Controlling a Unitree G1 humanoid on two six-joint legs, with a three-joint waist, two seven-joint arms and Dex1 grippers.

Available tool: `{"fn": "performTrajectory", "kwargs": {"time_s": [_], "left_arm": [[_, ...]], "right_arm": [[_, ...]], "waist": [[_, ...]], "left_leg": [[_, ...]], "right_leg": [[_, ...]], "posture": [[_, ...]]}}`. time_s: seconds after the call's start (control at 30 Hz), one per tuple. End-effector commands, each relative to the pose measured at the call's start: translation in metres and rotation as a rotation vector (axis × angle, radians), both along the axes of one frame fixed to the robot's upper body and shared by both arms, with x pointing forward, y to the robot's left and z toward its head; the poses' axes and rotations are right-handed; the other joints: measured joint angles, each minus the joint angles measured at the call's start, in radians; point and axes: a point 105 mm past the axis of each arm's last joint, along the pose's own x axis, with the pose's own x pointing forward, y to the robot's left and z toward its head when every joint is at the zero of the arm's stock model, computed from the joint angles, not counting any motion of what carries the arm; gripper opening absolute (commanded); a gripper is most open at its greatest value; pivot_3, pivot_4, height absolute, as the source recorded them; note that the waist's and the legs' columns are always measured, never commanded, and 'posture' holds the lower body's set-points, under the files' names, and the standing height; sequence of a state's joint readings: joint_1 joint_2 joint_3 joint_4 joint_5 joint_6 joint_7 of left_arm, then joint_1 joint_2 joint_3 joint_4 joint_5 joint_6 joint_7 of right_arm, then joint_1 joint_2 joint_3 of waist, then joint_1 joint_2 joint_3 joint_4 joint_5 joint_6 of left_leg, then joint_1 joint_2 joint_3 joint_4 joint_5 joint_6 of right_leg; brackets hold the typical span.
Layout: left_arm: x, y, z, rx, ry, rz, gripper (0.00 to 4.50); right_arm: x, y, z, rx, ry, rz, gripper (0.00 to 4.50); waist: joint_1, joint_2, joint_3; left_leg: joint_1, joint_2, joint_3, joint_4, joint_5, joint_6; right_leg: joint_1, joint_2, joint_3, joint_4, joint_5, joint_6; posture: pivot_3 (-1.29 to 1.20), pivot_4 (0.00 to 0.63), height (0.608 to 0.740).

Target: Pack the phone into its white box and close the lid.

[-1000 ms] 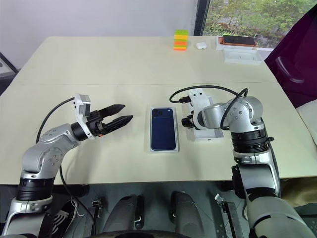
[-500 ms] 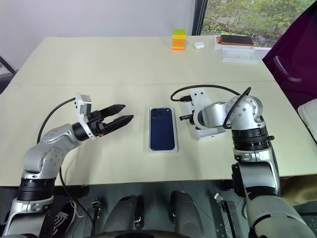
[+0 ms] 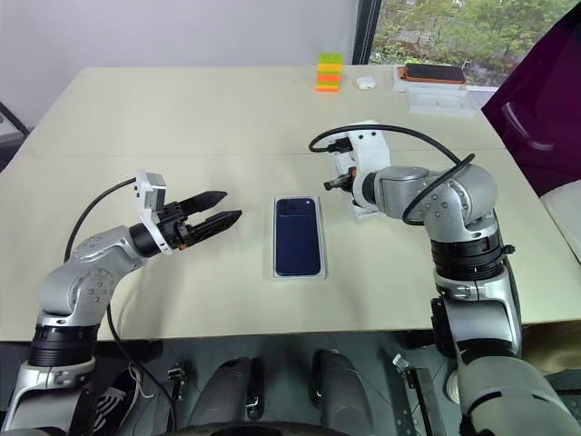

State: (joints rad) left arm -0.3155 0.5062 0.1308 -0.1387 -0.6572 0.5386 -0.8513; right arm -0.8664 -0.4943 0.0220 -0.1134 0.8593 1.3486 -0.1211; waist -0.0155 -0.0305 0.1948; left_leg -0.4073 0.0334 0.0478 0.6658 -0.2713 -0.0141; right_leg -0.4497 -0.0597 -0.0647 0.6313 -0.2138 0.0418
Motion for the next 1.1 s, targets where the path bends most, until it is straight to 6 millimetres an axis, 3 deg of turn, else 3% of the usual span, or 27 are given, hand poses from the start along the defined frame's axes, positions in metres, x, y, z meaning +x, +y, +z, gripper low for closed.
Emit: {"fn": "performTrajectory", "kwargs": {"time_s": [0.03, 0.1, 0.17, 0.47, 0.63, 0.83, 0.93, 1.1], "left_arm": [[-0.004, 0.005, 0.016, 0.003, -0.080, -0.012, 3.81], [-0.006, 0.009, 0.019, 0.006, -0.091, -0.011, 3.81], [-0.007, 0.016, 0.023, 0.010, -0.105, 0.000, 3.81], [-0.022, 0.051, 0.036, 0.010, -0.031, -0.016, 3.81], [-0.023, 0.058, 0.040, 0.030, -0.051, 0.016, 3.81], [-0.023, 0.054, 0.036, 0.030, -0.060, 0.024, 3.81], [-0.022, 0.048, 0.034, 0.026, -0.060, 0.014, 3.81], [-0.022, 0.043, 0.031, 0.022, -0.062, 0.009, 3.81]], "right_arm": [[-0.003, 0.023, 0.052, 0.287, -0.137, 0.123, 0.03], [-0.010, 0.037, 0.067, 0.582, -0.068, 0.214, 0.03], [-0.016, 0.042, 0.070, 0.735, -0.022, 0.265, 0.03], [-0.042, 0.064, 0.044, 1.106, 0.228, 0.367, 0.03], [-0.068, 0.086, 0.037, 1.184, 0.343, 0.415, 0.03], [-0.077, 0.094, 0.031, 1.248, 0.387, 0.429, 0.03], [-0.081, 0.099, 0.018, 1.262, 0.441, 0.439, 0.03], [-0.087, 0.102, -0.020, 1.114, 0.528, 0.420, 0.03]], "waist": [[-0.002, 0.000, 0.000], [0.000, 0.000, 0.000], [0.002, 0.001, 0.000], [-0.002, 0.001, 0.000], [-0.002, 0.002, 0.001], [-0.001, 0.002, 0.001], [0.002, 0.002, 0.000], [0.001, 0.002, 0.000]], "left_leg": [[0.000, 0.000, 0.000, 0.000, 0.000, 0.000], [0.000, 0.002, 0.000, 0.000, 0.000, 0.000], [0.000, 0.004, 0.000, 0.000, 0.000, 0.000], [0.000, 0.007, 0.001, 0.000, 0.000, 0.000], [0.001, 0.009, 0.001, 0.000, 0.000, 0.000], [0.001, 0.011, 0.001, 0.000, 0.000, 0.000], [0.001, 0.011, 0.001, 0.000, 0.000, 0.000], [0.001, 0.011, 0.001, 0.000, 0.000, 0.000]], "right_leg": [[0.000, 0.000, 0.000, 0.000, 0.000, 0.000], [-0.001, 0.002, 0.000, 0.001, 0.001, -0.001], [-0.001, 0.004, -0.001, 0.002, 0.001, -0.002], [-0.001, 0.003, 0.001, 0.001, 0.001, -0.002], [-0.002, 0.005, 0.001, 0.002, 0.002, -0.003], [-0.002, 0.008, 0.002, 0.001, 0.002, -0.004], [-0.002, 0.008, 0.002, 0.001, 0.003, -0.005], [-0.002, 0.009, 0.002, 0.000, 0.003, -0.005]], "posture": [[0.00, 0.150, 0.740], [0.00, 0.150, 0.740], [0.00, 0.150, 0.740], [0.00, 0.150, 0.740], [0.00, 0.150, 0.740], [0.00, 0.150, 0.740], [0.00, 0.150, 0.740], [0.00, 0.150, 0.740]]}}
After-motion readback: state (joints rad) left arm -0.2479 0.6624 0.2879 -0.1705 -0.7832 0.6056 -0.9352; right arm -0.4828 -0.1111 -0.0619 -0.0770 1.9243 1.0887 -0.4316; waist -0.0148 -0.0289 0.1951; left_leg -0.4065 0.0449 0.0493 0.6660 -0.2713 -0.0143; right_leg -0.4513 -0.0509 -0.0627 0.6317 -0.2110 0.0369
